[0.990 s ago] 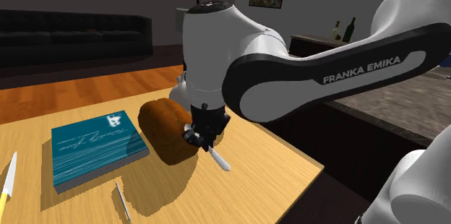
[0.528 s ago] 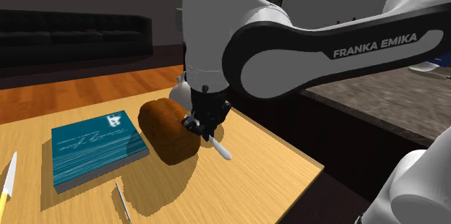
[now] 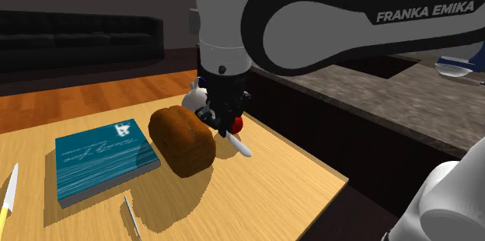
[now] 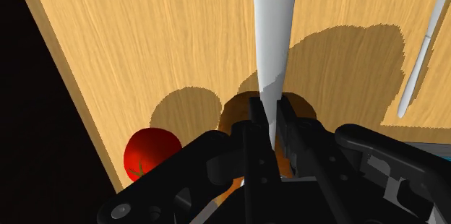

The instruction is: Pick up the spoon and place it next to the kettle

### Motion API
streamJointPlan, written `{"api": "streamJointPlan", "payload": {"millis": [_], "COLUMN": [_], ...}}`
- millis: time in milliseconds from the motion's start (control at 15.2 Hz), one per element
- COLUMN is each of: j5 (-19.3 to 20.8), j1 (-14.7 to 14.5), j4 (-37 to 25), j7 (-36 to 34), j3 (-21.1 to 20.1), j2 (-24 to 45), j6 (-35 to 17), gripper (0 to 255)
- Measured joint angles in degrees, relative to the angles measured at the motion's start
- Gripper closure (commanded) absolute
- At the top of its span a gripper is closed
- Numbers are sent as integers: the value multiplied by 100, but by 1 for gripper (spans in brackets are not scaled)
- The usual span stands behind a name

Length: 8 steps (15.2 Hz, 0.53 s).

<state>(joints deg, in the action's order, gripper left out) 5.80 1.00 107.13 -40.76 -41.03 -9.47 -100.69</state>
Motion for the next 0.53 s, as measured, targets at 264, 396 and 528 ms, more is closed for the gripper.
{"api": "streamJointPlan", "payload": {"millis": [264, 396, 528], "j5": [4, -12, -9], "j1": [35, 122, 222], "j4": [-232, -193, -162], "j7": [107, 346, 609], "j3": [52, 207, 375], "j2": [4, -45, -65], "j6": [215, 183, 130], "gripper": [255, 255, 255]}}
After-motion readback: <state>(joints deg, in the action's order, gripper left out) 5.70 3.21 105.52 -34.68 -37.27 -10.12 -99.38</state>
